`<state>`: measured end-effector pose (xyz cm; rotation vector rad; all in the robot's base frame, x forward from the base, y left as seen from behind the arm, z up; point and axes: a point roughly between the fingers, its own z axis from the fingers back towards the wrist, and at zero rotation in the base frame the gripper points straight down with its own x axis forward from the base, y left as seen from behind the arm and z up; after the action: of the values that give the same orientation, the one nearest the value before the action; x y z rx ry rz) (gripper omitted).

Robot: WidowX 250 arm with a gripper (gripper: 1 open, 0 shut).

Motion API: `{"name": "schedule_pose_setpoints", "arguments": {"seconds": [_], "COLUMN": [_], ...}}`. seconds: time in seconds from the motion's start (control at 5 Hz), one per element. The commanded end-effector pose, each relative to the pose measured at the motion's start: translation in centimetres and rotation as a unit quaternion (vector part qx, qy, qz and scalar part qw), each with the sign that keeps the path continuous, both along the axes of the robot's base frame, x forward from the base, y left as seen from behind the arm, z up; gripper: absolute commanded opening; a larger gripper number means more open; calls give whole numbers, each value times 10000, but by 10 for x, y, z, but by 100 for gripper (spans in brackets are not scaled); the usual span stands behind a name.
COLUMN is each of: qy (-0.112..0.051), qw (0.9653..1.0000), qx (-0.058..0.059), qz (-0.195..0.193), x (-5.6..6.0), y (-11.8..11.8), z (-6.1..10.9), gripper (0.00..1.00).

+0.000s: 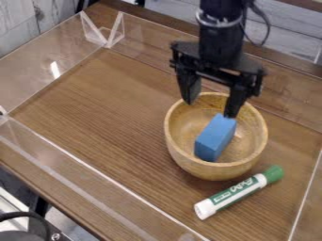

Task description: Remove the blue block from inside the brown bowl and put it on the table

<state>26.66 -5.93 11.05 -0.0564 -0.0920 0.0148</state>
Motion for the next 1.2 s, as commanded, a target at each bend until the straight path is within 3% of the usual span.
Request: {"name": "schedule_pose_setpoints", "arguments": {"seconds": [0.0,0.6,1.0], "qy": [-164,-190,-195], "qw": [9999,9998,9998], "qx": [-27,-14,31], "qz": [-12,53,88], "x": [4,3,5], "y": [-6,-13,-16], "z": [-3,-40,-54], "gripper": [100,100,100]}}
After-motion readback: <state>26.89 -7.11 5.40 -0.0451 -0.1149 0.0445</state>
